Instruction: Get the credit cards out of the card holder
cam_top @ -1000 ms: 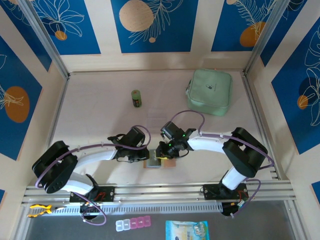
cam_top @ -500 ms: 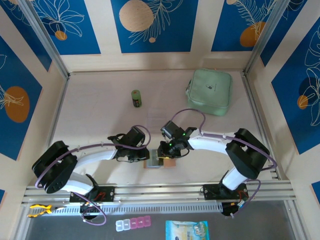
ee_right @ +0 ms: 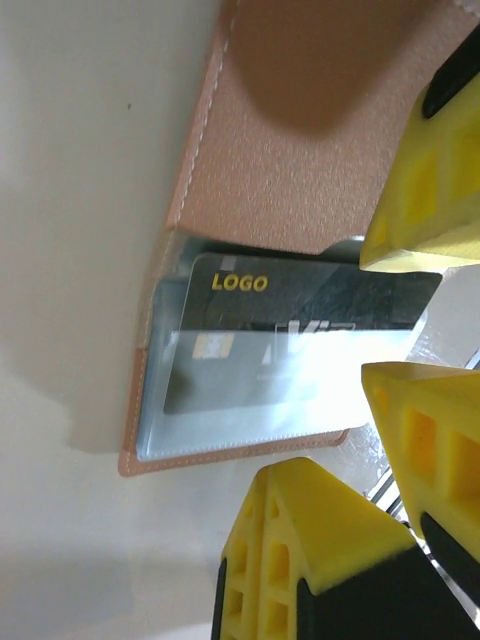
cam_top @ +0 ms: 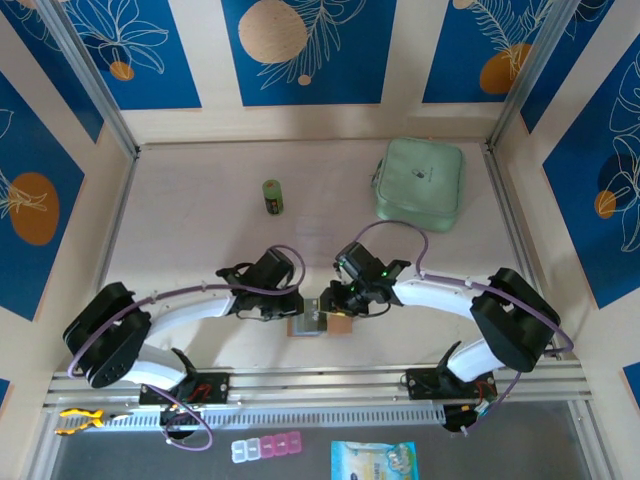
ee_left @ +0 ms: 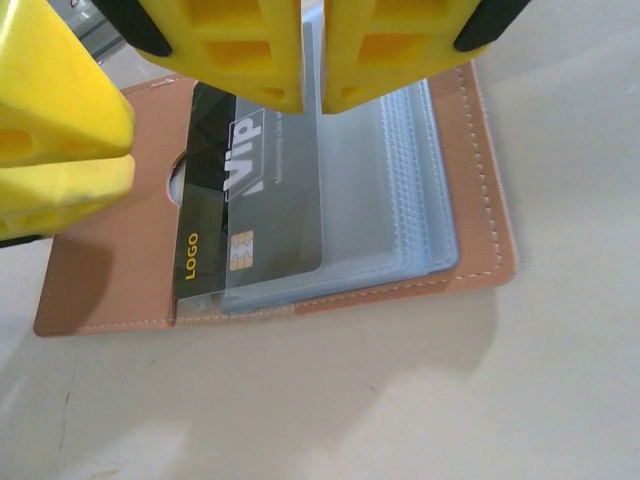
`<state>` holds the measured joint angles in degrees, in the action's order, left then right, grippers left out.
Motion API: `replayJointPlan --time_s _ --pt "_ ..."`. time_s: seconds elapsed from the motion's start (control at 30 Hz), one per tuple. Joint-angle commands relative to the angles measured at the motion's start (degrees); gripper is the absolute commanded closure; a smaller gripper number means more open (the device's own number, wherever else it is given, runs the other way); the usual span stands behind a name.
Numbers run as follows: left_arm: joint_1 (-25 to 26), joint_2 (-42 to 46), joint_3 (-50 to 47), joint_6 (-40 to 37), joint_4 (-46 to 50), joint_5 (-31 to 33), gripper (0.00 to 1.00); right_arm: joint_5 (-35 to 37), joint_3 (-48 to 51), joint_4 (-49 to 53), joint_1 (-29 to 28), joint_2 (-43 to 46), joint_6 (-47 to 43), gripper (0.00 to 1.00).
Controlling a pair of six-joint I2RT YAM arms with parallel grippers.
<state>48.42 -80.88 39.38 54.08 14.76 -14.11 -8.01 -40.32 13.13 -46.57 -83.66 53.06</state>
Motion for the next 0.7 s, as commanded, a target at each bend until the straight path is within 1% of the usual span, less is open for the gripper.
replayJointPlan --time_s 0.0,0.4,0.67 --pt "1.47 -2.17 2.09 0.6 -1.57 -1.89 0.88 -2.69 2.02 -3.27 0.77 1.11 0.96 0.68" --pt "2.18 -5.06 1.25 0.91 -1.39 -0.2 0.89 -5.69 7.61 -10.76 3.14 -0.57 1.88 0.68" --pt "2.11 -4.81 0.88 -0.16 1.31 2.06 0.9 -8.48 8.85 -15.71 3.59 -0.45 1.48 0.7"
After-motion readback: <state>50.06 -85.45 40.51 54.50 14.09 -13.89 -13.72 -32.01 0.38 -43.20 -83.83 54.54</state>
